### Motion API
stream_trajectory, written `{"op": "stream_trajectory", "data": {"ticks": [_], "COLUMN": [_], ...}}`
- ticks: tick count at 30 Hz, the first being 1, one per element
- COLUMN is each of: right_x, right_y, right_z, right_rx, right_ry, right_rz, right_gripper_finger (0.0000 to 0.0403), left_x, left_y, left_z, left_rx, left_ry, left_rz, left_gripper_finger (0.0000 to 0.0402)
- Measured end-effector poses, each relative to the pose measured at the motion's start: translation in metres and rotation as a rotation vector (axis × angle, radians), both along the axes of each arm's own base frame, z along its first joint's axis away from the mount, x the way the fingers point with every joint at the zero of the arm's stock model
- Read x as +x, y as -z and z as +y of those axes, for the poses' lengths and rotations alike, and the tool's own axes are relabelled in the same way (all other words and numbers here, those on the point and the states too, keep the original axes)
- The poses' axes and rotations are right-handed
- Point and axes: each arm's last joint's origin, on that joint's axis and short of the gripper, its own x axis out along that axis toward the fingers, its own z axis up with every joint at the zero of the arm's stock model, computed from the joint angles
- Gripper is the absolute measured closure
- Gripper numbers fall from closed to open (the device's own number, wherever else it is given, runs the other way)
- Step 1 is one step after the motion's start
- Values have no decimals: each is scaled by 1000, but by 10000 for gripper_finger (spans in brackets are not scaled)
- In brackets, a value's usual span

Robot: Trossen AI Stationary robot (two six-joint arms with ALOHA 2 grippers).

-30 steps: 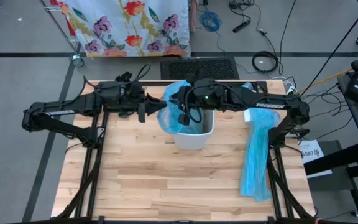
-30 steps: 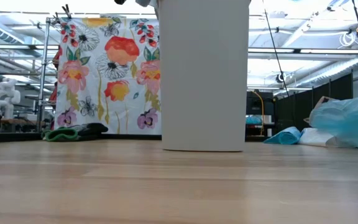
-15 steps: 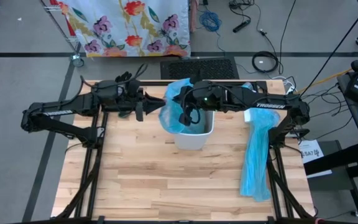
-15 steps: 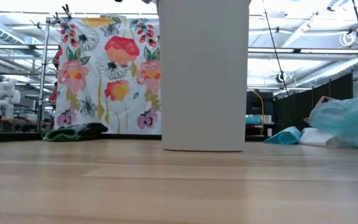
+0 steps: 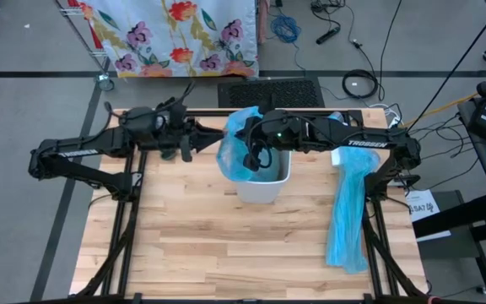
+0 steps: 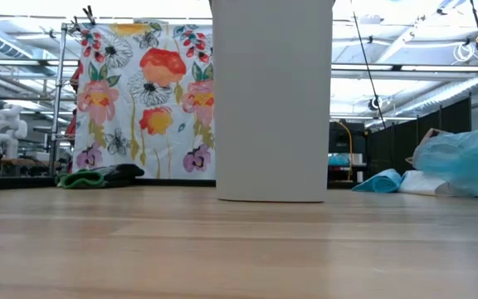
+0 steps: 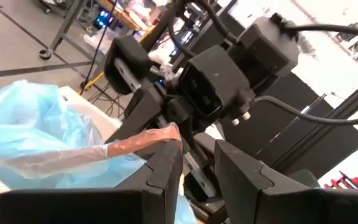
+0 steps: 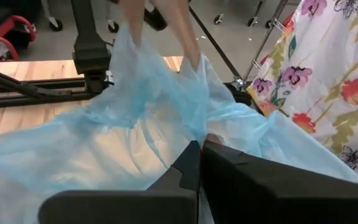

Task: Place trash/remove bag and relplace
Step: Close the trash bag

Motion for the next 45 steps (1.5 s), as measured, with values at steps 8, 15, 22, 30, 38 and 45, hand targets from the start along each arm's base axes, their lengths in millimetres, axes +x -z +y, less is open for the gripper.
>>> {"op": "stream_trajectory", "data": {"ticks": [8,15,22,30,38,45], "right_x": [-3,-6,-8,-22,-32,-45], "right_y": [7,11,9,-8,-19,-28], "right_z": [0,1,1,1,2,2], "right_rx": [64,114,133,131,168,180], "right_ry": [34,62,75,73,92,97], "right_rz": [52,85,73,10,-37,-55], "right_gripper_finger": [403,403,403,389,338,313], "left_x": [-2,-6,-5,-2,-2,-2], "left_y": [-16,-31,-28,-13,-6,-1], "left_z": [-1,-2,-3,1,9,11], "left_rx": [49,86,81,53,63,55], "left_ry": [28,76,95,63,25,15], "left_rz": [-162,-321,-289,-127,-58,-5], "left_gripper_finger": [301,301,301,301,301,301]}}
